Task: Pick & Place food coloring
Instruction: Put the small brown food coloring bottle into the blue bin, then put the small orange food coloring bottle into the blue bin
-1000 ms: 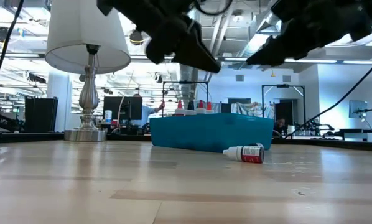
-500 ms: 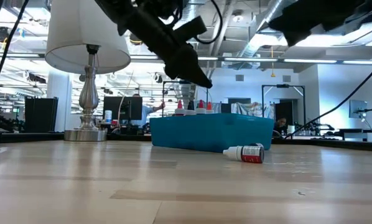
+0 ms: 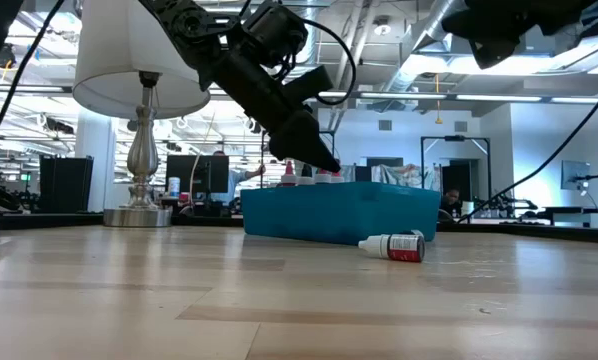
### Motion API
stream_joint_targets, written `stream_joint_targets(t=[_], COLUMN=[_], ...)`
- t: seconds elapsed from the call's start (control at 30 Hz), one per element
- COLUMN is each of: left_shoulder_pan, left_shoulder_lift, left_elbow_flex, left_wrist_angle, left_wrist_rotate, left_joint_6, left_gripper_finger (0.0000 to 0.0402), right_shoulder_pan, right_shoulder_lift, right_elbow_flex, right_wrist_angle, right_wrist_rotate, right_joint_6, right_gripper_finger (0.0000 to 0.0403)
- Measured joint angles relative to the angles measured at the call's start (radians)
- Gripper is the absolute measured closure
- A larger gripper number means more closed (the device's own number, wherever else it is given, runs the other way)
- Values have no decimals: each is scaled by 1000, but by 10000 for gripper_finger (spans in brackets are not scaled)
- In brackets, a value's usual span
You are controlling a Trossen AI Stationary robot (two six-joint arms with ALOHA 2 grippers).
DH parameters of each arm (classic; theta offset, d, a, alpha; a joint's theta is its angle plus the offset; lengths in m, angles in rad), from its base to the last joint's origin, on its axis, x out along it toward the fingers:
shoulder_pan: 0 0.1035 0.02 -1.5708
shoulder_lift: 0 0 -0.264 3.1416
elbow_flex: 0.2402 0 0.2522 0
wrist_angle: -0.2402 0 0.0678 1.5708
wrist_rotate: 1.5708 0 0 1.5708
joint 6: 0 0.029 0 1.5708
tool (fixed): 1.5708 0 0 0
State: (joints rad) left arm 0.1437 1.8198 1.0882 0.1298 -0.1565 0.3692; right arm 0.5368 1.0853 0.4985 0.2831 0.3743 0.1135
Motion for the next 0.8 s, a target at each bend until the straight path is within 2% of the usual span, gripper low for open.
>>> stream_joint_targets(t=[0.17, 0.47, 0.8], left_shoulder_pan=[16, 20, 20], left_shoulder_lift=[16, 16, 16], left_elbow_flex=[-2, 0, 0], left_wrist_angle=[-4, -13, -8], left_wrist_rotate=[44, 43, 40], left_joint_6=[4, -10, 2], left_gripper_finger=[319, 318, 264], right_shoulder_pan=[-2, -2, -3], right_shoulder_lift=[22, 33, 33], right_elbow_flex=[0, -1, 0], right_wrist_angle=[17, 18, 17], right_wrist_rotate=[-1, 21, 21], right_joint_6=[20, 29, 12], right_gripper_finger=[255, 255, 255])
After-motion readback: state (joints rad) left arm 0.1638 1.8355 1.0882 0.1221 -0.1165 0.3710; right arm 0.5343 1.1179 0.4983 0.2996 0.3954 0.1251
